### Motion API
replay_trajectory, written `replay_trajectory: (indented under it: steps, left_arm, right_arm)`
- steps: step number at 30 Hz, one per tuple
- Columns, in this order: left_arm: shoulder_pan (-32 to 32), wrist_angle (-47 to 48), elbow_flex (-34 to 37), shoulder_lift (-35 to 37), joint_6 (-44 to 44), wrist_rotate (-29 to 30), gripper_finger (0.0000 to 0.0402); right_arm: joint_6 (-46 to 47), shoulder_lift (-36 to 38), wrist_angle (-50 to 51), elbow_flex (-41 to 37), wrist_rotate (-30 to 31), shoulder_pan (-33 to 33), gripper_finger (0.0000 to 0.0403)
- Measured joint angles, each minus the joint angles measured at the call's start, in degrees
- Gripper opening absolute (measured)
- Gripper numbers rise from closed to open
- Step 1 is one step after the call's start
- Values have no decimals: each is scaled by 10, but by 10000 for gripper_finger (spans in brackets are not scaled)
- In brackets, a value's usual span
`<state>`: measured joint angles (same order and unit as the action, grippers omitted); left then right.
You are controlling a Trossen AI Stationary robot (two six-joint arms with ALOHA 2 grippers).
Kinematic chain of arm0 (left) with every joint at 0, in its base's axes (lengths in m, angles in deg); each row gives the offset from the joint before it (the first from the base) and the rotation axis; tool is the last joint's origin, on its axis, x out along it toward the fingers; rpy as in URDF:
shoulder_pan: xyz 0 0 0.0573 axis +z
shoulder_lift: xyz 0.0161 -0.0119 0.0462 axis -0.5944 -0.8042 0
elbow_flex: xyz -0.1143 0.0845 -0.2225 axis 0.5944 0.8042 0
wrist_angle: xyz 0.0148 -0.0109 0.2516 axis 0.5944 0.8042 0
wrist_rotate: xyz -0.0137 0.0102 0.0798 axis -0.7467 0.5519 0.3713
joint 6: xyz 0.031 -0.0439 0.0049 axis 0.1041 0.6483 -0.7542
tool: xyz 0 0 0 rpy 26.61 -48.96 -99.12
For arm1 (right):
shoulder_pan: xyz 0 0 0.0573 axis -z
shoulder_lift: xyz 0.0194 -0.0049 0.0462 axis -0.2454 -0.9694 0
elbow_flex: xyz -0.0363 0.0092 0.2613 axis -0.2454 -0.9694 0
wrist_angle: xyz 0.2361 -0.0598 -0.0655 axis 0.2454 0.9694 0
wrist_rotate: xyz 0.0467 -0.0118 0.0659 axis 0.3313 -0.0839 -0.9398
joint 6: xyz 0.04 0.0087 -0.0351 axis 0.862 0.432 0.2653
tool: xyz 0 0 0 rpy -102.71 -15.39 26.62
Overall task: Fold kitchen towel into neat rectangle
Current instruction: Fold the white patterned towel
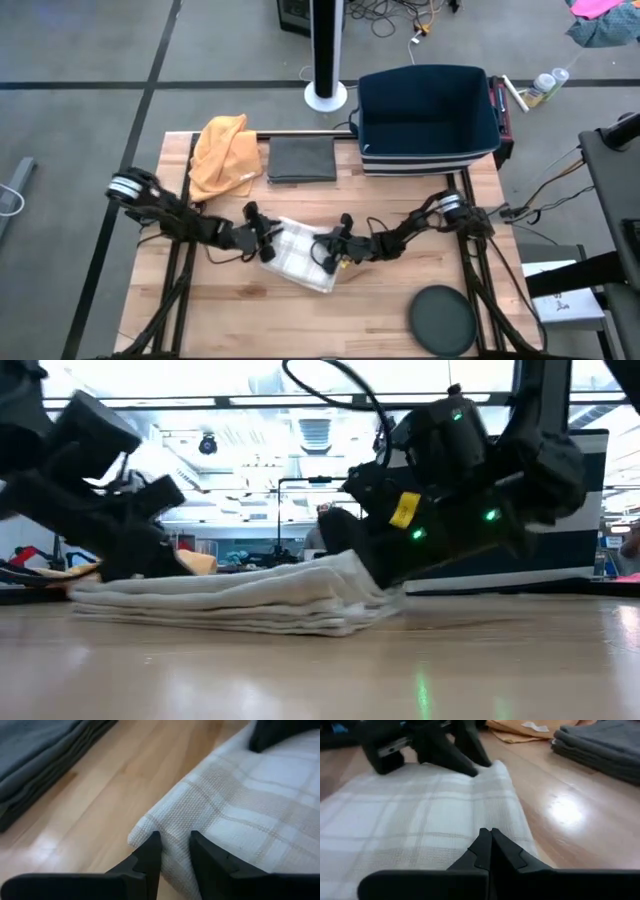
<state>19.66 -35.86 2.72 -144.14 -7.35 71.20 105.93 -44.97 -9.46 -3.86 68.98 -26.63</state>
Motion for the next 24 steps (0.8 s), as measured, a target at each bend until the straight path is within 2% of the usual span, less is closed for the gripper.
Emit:
replay_trajectory:
  steps: [4,10,13,15,20,22,24]
  left_arm:
    - [-29,105,12,82,31,-4,93]
    - [-38,258,16,190,47,4,93]
    - [-38,276,16,231,40,36,93]
    - [-38,255,15,253,23,48,93]
    - [-38,226,12,280,-13,77,93]
    - [-38,232,15,287,-15,87,93]
    - [-38,220,13,283,-14,89,93]
  right_arm:
    - [13,-16,8,34,-11,-4,0]
    - [-99,21,27,99,-24,-15,0]
    - [-127,34,28,131,-29,-12,0]
    - [-148,32,36,144,-73,-13,0]
    - [-133,-6,103,209,-240,-18,0]
    - [-137,-35,137,239,-272,-19,0]
    - [-142,-66,156,264,-274,-22,0]
